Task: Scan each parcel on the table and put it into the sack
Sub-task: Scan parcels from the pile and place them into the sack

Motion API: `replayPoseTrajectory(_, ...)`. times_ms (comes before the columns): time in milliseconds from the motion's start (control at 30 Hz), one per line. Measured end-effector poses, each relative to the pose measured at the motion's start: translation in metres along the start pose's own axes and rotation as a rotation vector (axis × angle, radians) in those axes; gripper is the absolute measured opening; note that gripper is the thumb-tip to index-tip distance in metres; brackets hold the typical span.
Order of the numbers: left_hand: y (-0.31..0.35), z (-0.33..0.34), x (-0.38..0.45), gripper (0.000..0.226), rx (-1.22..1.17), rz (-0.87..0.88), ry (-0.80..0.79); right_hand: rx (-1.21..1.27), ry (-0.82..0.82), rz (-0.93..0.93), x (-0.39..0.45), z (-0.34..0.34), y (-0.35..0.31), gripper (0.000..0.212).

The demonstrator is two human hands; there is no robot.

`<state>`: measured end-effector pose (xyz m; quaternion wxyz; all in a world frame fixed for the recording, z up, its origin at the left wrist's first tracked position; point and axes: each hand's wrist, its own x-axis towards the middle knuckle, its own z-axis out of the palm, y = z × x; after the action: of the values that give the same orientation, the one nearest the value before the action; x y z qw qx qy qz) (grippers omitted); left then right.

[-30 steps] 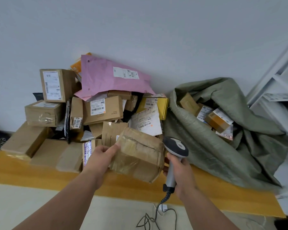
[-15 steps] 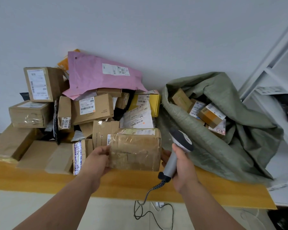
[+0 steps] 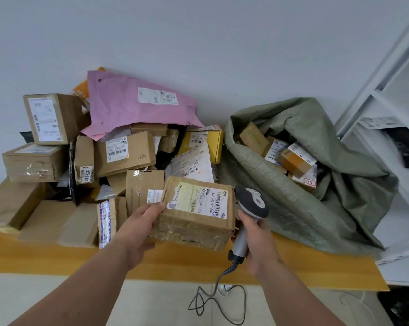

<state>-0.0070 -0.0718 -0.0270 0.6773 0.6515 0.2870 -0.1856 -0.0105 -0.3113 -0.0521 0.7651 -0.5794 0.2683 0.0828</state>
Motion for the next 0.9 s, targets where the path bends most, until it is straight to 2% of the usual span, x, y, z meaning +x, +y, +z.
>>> replayPoseTrajectory(167,0.001,-0.006,-0.004,0.046,-0.03,-0.073,-0.165,-0.004,-0.011,-0.025,0.0,-0.001,-0.005,0.023)
replayPoseTrajectory(333,-0.006,-0.012,-0.009,0.11,0.005,-0.149,-0.258,-0.051,-0.036,-0.046,0.002,-0.001,-0.012,0.019)
replayPoseTrajectory(433,-0.011,-0.013,-0.006,0.129,-0.04,-0.162,-0.315,-0.087,-0.044,-0.061,0.002,0.0,-0.016,0.016)
replayPoseTrajectory(533,-0.012,-0.013,-0.007,0.13,-0.051,-0.154,-0.359,-0.105,-0.052,-0.075,0.003,0.001,-0.02,0.009)
replayPoseTrajectory(633,-0.009,-0.01,-0.012,0.118,-0.052,-0.114,-0.389,-0.113,-0.034,-0.086,0.004,0.003,-0.022,0.01)
replayPoseTrajectory(800,-0.009,-0.004,-0.007,0.119,-0.224,-0.041,-0.262,-0.048,0.037,-0.085,0.004,0.005,-0.021,0.009)
replayPoseTrajectory(900,-0.007,0.006,-0.009,0.115,-0.289,0.005,-0.183,0.021,0.012,-0.027,0.001,0.008,-0.018,0.014)
